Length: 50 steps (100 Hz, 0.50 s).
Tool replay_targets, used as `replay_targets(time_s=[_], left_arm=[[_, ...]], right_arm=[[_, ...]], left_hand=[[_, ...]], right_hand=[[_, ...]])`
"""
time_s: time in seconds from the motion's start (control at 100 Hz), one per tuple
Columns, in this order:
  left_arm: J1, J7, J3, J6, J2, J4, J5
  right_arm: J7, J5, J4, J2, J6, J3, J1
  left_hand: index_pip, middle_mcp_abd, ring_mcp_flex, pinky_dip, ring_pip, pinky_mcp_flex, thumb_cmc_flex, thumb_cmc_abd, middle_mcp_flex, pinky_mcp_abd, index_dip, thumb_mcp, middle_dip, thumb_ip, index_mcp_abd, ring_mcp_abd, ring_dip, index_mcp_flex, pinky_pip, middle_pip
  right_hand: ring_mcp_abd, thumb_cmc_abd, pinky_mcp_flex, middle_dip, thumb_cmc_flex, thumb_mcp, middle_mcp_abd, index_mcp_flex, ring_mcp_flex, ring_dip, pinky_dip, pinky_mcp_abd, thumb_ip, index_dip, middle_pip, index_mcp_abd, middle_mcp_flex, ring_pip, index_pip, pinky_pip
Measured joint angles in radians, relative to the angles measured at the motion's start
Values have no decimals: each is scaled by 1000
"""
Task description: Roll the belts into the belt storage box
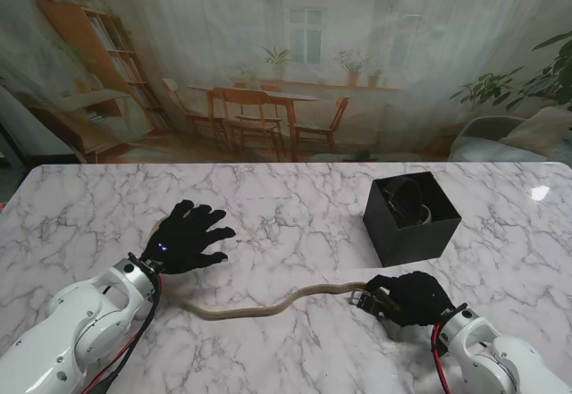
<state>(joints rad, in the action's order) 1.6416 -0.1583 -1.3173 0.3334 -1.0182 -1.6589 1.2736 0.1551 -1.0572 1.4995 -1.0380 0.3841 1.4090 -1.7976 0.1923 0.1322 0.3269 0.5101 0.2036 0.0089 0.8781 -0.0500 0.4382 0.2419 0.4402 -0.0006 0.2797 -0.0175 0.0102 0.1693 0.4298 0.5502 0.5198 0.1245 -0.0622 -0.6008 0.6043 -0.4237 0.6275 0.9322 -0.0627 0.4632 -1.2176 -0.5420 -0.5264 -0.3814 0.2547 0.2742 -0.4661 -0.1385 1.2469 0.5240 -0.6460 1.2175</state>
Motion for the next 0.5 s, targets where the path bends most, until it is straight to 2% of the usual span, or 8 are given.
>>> replay_targets(time_s=[0.04,0.1,0.15,0.18,0.27,0.4,0.5], left_arm=[[0,0,0,0,0,0,0],[-1,-1,1,1,0,1,0],[-1,-1,1,1,0,1,0],[-1,-1,1,1,0,1,0],[-1,-2,1,1,0,1,0],[-1,-5,1,2,0,1,0],[-1,-7,1,2,0,2,-1]], right_arm=[[3,-1,-2,0,0,-1,1],[22,-5,-11,0,0,-8,5],[40,-8,-20,0,0,-16,9],[53,-11,-25,0,0,-20,11],[84,-19,-41,0,4,-30,19],[98,-11,-54,-4,22,-32,25],[96,-2,-54,-7,31,-31,25]], left_hand=[[0,0,0,0,0,0,0,0,0,0,0,0,0,0,0,0,0,0,0,0],[0,0,0,0,0,0,0,0,0,0,0,0,0,0,0,0,0,0,0,0],[0,0,0,0,0,0,0,0,0,0,0,0,0,0,0,0,0,0,-1,0],[0,0,0,0,0,0,0,0,0,0,0,0,0,0,0,0,0,0,-1,0],[0,0,0,0,0,0,0,0,0,0,0,0,0,0,0,0,0,0,-10,0],[0,0,0,0,0,0,0,0,0,8,0,0,0,0,0,0,0,0,-11,0],[0,0,0,0,0,0,0,0,0,8,0,0,0,0,0,0,0,0,-11,0]], right_hand=[[-6,0,9,0,0,1,0,-55,-14,-6,0,0,-2,-8,-4,-39,14,22,2,10],[-23,17,35,0,0,11,-8,-146,-39,-17,0,0,-23,-12,-19,-135,43,50,14,25],[-30,17,51,-1,0,14,-15,-169,-51,-21,0,0,-35,-15,-30,-187,55,94,16,35],[-39,17,61,-3,0,17,-25,-181,-52,-31,0,0,-58,-24,-41,-223,57,123,4,45],[-55,26,85,-12,2,25,-37,-187,-59,-32,0,0,-80,-37,-54,-238,68,172,-3,56],[-71,38,106,-24,10,25,-59,-113,-65,-32,0,-2,-84,-62,-70,-262,68,244,38,75],[-81,62,106,-29,21,26,-69,-53,-66,-22,5,-14,-85,-62,-76,-279,69,246,38,75]])
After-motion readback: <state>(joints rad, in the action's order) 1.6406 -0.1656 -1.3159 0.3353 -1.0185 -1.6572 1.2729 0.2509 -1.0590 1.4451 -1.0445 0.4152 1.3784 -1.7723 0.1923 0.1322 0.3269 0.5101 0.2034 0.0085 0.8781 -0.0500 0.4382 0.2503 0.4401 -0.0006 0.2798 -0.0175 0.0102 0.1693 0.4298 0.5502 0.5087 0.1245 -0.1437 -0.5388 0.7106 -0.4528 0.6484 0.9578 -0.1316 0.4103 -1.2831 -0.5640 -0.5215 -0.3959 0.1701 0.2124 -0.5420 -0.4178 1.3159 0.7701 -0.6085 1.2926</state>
